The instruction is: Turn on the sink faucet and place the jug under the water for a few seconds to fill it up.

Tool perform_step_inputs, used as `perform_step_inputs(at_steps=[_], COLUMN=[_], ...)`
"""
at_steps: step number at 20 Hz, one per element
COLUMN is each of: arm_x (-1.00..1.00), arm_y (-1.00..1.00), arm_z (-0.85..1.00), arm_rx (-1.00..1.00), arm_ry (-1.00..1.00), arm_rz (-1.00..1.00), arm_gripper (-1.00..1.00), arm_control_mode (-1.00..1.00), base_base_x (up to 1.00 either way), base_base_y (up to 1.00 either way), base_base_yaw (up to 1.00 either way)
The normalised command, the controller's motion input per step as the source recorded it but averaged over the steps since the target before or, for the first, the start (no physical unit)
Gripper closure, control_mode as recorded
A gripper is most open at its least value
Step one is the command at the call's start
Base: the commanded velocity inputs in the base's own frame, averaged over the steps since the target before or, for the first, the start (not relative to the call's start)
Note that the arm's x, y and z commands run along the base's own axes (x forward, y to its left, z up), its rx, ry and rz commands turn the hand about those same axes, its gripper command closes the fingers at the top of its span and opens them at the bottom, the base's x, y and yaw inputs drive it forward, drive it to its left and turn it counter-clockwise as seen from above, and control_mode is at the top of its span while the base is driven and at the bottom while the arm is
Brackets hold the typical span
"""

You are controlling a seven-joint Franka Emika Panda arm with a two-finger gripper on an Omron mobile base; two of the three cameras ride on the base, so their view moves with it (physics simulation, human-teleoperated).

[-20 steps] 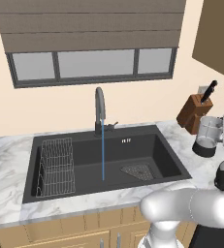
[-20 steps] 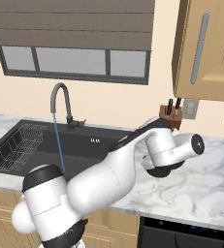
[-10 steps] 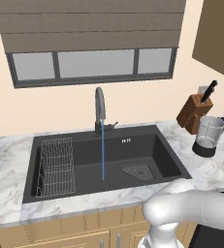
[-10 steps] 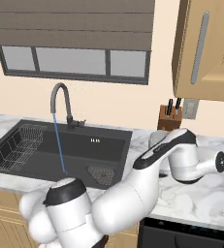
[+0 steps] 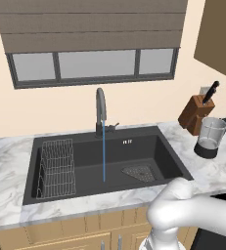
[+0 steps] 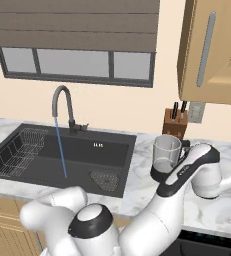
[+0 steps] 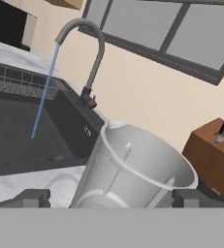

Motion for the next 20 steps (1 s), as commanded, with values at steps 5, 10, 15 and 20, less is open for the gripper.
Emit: perform_step_inputs(at_steps=[5, 10, 15, 20], arm_x=[0.11, 0.11, 0.1, 0.15], arm_y=[-0.4, -0.13, -0.08, -0.08], arm_z=[0.0, -0.03, 0.0, 0.0], arm_rx=[0.08, 0.04, 0.07, 0.07], arm_ry=[0.0, 0.0, 0.0, 0.0], arm_rz=[0.0, -0.02, 0.0, 0.0], arm_gripper=[-1.0, -1.0, -1.0, -1.0], arm_control_mode=[-1.0, -1.0, -1.0, -1.0], base_base_x=[0.0, 0.0, 0.0, 0.0], base_base_y=[0.0, 0.0, 0.0, 0.0], base_base_yaw=[0.0, 0.0, 0.0, 0.0])
